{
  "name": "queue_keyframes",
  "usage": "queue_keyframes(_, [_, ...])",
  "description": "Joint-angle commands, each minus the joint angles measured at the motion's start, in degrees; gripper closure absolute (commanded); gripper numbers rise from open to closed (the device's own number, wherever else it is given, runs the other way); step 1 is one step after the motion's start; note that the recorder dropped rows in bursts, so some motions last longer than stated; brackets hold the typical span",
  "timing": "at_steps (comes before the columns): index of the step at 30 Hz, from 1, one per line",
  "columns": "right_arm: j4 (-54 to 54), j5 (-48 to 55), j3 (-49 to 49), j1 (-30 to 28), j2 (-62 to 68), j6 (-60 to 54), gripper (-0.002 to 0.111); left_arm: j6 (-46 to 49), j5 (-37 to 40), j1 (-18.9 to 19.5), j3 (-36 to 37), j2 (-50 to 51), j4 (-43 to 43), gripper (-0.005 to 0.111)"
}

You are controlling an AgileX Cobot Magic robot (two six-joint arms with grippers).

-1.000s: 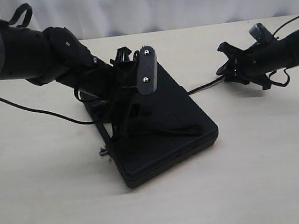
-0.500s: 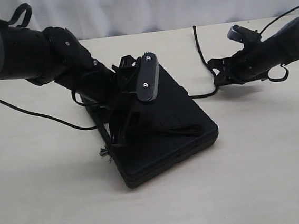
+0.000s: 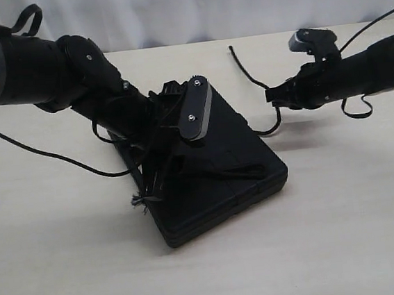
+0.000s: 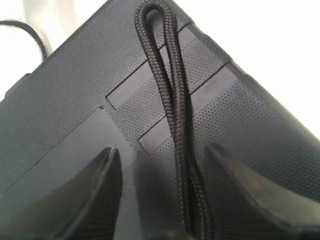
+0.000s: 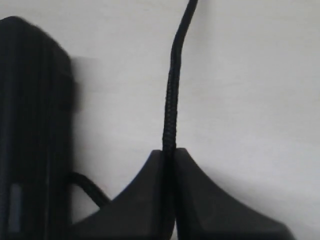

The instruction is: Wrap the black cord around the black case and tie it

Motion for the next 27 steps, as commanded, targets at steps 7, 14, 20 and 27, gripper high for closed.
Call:
queue_keyframes(7, [5.2,-11.6,3.7,8.5,-3.5,-14.8,0.104,0.5,3.8,-0.1,0.2,0.9,0.4,0.058])
queue_keyframes(14, [5.2,-16.7,6.2,9.5,-5.1,-16.3,0.104,0.3,2.7,-0.1,0.2,2.8,2.5,0.06])
queue_keyframes(20, [5.2,-14.4,6.2,9.5,-5.1,-17.5,0.104,0.2,-0.2,-0.1,0.2,2.8,2.5,0.094])
queue_keyframes(27, [5.2,-13.8,6.2,9.5,-5.1,-18.8,0.104,-1.8,-9.7,-0.1,0.2,2.8,-1.2,0.107])
